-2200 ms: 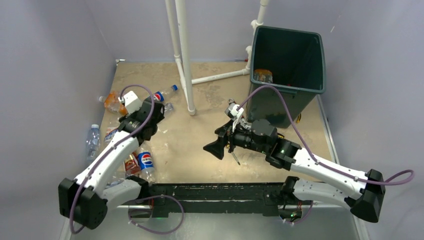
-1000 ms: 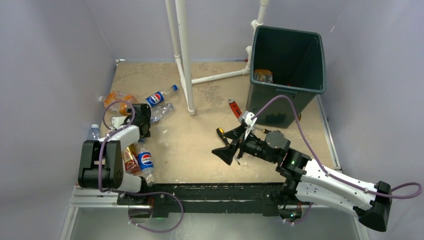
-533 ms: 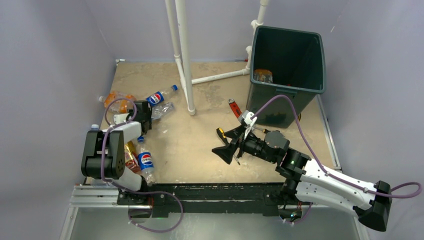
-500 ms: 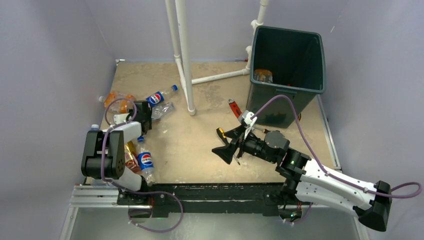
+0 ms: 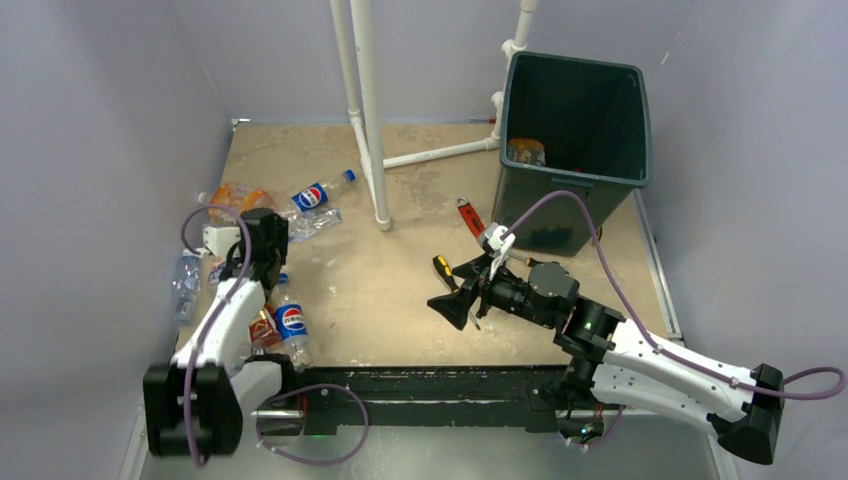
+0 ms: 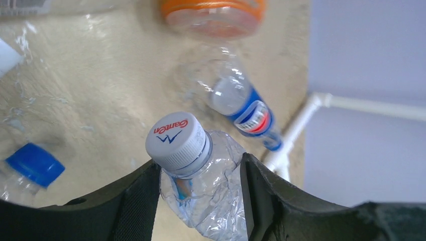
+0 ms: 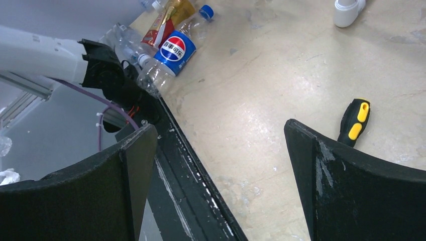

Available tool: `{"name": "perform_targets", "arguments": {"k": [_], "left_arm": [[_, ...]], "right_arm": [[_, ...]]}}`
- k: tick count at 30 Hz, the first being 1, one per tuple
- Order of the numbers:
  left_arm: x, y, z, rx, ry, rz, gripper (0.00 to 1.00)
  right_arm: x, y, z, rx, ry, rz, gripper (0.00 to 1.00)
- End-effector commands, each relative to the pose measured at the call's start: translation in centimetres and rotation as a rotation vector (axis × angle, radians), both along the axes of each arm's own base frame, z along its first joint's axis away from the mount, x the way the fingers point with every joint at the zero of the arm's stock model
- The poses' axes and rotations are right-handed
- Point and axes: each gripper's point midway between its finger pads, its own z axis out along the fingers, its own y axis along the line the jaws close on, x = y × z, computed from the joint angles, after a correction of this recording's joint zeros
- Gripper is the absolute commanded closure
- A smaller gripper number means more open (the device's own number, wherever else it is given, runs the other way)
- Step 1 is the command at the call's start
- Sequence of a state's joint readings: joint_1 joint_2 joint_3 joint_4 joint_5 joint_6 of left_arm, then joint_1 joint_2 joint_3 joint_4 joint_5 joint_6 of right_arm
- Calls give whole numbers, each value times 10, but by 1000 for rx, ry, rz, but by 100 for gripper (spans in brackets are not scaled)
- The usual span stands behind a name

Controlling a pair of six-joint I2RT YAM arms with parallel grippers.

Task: Put the plastic bottles in the bin
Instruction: Pick up the plastic bottle at the center of the board.

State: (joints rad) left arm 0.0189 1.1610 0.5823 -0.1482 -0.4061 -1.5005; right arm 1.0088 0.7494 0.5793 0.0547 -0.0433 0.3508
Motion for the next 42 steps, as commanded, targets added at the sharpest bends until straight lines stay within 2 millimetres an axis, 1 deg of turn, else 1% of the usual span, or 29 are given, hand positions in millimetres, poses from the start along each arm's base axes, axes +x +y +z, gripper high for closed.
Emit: {"name": "perform_targets", "arguments": {"k": [1, 4, 7, 8, 10, 13, 16, 19, 20, 22, 25, 27, 29, 32, 35, 38, 39, 41, 42], "left_arm": [[-30, -3, 49, 165, -12, -170, 100], [-42, -13, 84, 256, -58, -304, 100], [-48, -35, 109, 354, -84, -506, 100], [-50, -48, 117, 372, -98, -582, 100], [-51, -69, 128, 402, -162, -732, 100], [-56, -106, 143, 419, -293, -945, 100], [-64, -129, 150, 469, -380, -1101, 100], [-78, -153, 155, 518, -452, -1268, 100], [-84, -161, 158, 529, -481, -1318, 100], [-93, -176, 167, 554, -544, -1400, 100], [-107, -197, 181, 566, -638, -1504, 100], [-119, -209, 191, 561, -719, -1573, 100], [-131, -217, 200, 562, -788, -1627, 100], [-144, -219, 212, 596, -856, -1638, 100], [-149, -223, 217, 578, -895, -1652, 100], [-152, -226, 225, 556, -943, -1651, 100], [-152, -226, 229, 557, -963, -1643, 100], [-152, -227, 239, 554, -1011, -1619, 100], [-152, -228, 243, 548, -1035, -1611, 100]], "right_arm": [[-2, -3, 34, 63, -42, -6, 1], [-1, -3, 40, 82, -36, -11, 1], [-1, -3, 45, 118, -11, -26, 1], [-4, -3, 44, 133, 27, -22, 1], [-4, -4, 48, 163, 47, -36, 1], [-4, -9, 62, 184, 29, -42, 1], [-6, -15, 78, 178, -24, -40, 1], [-6, -18, 85, 146, -54, -39, 1], [-5, -17, 85, 137, -57, -39, 1], [-6, -8, 83, 124, -60, -5, 1], [-7, 18, 82, 110, -69, 86, 1], [-6, 36, 75, 95, -33, 127, 1], [-2, 45, 71, 112, -13, 131, 1], [-4, 58, 74, 157, -13, 172, 1], [-7, 74, 71, 170, 12, 230, 1], [-12, 85, 74, 205, 17, 266, 1], [-12, 87, 75, 210, 15, 263, 1], [-5, 92, 69, 198, 20, 224, 1], [-1, 94, 67, 196, 22, 205, 3]]}}
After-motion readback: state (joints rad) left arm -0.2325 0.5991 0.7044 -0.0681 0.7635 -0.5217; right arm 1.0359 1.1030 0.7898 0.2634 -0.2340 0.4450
